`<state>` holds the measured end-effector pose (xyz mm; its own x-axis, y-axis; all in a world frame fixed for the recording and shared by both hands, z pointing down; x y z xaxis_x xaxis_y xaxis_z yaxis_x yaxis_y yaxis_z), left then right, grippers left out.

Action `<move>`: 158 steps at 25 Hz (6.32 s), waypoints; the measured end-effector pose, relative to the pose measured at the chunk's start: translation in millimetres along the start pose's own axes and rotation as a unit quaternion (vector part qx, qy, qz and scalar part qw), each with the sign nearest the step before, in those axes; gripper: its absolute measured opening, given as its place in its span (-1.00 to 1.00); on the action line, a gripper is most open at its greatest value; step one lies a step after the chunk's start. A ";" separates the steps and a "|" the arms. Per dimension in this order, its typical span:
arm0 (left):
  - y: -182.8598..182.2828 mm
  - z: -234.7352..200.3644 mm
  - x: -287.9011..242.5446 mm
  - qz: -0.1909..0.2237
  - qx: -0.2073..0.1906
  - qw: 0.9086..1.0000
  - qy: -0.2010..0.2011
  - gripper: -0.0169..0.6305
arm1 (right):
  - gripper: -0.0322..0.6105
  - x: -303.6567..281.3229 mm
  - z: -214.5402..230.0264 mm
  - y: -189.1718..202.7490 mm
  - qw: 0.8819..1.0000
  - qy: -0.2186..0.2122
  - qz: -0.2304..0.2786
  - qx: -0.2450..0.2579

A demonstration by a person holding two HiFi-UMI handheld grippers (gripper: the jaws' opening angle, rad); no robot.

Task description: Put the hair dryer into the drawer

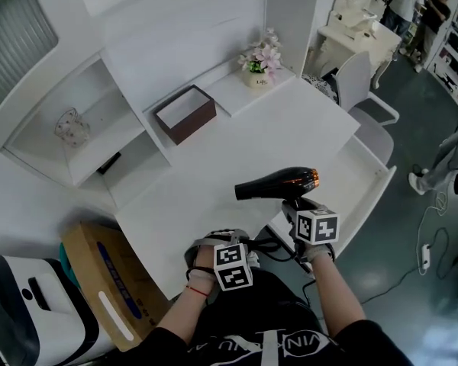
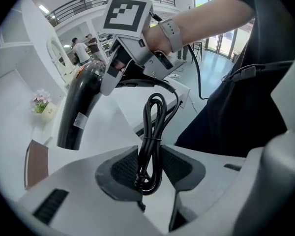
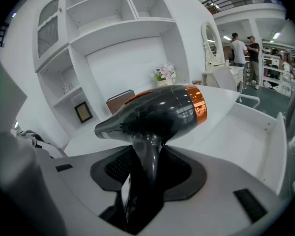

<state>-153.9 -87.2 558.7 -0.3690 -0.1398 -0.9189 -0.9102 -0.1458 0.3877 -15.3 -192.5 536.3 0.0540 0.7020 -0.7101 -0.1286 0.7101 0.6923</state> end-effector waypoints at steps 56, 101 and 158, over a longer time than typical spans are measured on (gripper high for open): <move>-215.6 -34.4 -157.4 0.011 0.116 0.993 -0.014 -0.50 | -0.35 -50.4 234.5 49.7 0.976 -0.059 -0.185 0.104; -182.1 -88.8 -211.3 -0.003 0.145 0.989 0.014 -0.50 | -0.34 -146.7 217.1 55.0 0.975 -0.121 -0.136 0.129; -169.0 -86.1 -218.1 -0.034 0.124 0.992 -0.008 -0.37 | -0.18 -111.7 227.7 49.3 0.974 -0.076 -0.107 0.184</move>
<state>96.6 -116.4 699.9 -0.3061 -0.1218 -0.9442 -0.9507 0.0910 0.2965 197.9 -223.7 679.1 0.1901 0.5152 -0.8357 0.2644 0.7929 0.5490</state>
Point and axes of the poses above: the fingertips, and each gripper's own axes: x backward along the fingers, z to its right, y out of its underside, the point moved 1 cm from there along x, backward along the fingers, and after that the axes turned 13 degrees about y, right-handed, at the moved point
